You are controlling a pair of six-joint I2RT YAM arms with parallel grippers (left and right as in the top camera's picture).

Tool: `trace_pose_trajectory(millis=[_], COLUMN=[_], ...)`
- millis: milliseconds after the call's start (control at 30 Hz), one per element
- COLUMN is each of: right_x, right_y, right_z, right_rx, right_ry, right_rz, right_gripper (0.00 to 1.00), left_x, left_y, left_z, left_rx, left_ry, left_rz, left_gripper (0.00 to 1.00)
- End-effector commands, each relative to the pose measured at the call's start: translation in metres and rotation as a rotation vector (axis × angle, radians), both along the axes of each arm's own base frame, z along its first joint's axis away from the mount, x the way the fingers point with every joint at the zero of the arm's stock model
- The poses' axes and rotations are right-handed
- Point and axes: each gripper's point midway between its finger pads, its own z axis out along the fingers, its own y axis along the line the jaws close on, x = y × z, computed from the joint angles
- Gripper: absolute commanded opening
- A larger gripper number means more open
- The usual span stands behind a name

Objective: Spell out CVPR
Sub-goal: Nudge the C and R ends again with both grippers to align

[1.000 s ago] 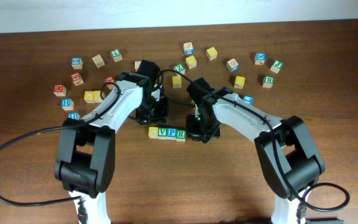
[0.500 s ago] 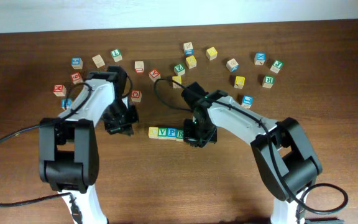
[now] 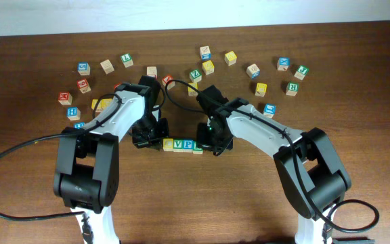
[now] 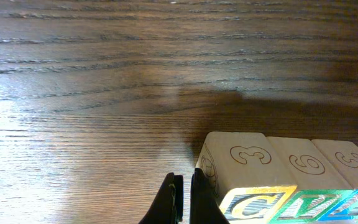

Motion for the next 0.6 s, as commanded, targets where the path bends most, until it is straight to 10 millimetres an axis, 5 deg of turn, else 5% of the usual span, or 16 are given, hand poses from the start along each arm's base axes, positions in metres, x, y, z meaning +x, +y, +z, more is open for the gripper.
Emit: trace_pose_trajectory(millis=[0,400,567], right_x=[0.001,0.001,-0.005], right_y=[0.002,0.001,-0.002], right_z=[-0.001,-0.001,-0.002], right_rx=[0.012,0.007,-0.007], right_ry=[-0.003,-0.009,0.015], right_rz=[0.007,0.027,0.027], right_gripper=[0.04,0.04,0.17], left_x=[-0.007,-0.010,-0.009], left_y=[-0.004,0.001,0.009], left_z=[-0.004,-0.004,-0.005], left_rx=[-0.014,0.013,0.059], left_ry=[0.029,0.043,0.034], left_rz=[0.012,0.010,0.003], left_gripper=[0.00,0.02,0.13])
